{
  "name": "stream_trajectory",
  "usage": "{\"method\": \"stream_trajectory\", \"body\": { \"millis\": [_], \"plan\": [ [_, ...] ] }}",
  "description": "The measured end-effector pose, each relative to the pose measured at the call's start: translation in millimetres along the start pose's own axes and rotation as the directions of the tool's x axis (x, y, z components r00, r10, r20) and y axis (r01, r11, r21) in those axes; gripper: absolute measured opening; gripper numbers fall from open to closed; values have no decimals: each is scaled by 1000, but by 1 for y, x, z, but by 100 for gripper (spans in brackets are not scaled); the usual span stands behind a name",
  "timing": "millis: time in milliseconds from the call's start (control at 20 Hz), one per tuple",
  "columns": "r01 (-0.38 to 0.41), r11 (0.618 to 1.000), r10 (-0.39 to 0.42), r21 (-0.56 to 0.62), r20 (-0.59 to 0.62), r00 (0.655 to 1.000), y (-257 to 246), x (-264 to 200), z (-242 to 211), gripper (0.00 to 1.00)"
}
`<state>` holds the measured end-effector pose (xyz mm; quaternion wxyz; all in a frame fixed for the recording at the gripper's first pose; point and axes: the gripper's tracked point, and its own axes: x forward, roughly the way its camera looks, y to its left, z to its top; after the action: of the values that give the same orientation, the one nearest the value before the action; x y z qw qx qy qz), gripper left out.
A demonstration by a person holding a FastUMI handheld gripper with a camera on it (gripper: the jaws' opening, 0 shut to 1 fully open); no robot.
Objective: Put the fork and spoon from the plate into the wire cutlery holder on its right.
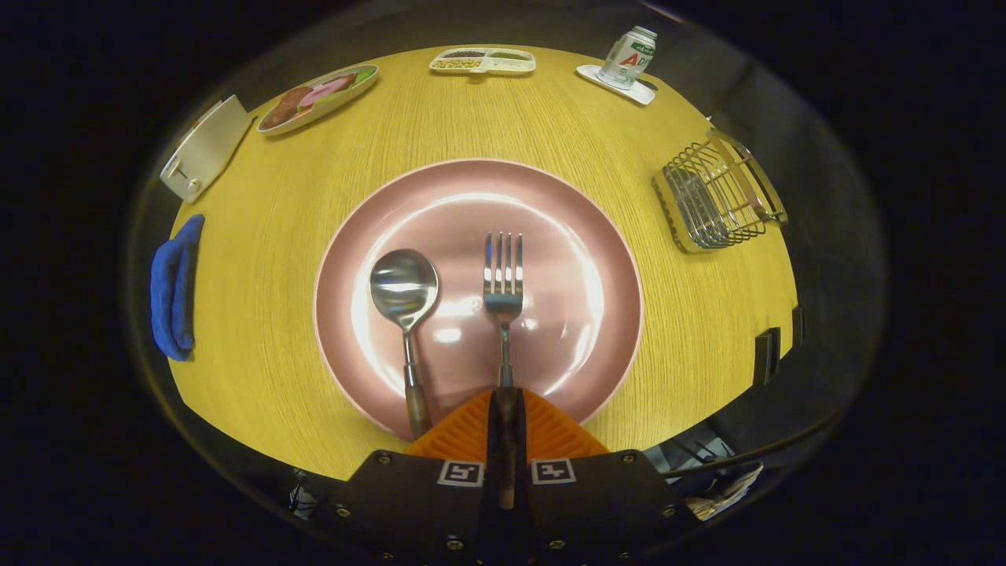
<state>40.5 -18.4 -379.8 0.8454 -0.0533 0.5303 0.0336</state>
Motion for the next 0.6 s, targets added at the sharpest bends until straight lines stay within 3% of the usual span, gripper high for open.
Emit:
{"method": "stream_trajectory", "body": {
  "millis": [600],
  "plan": [
    [62,996,-58,-61,63,996,7,-33,22,8]
  ]
}}
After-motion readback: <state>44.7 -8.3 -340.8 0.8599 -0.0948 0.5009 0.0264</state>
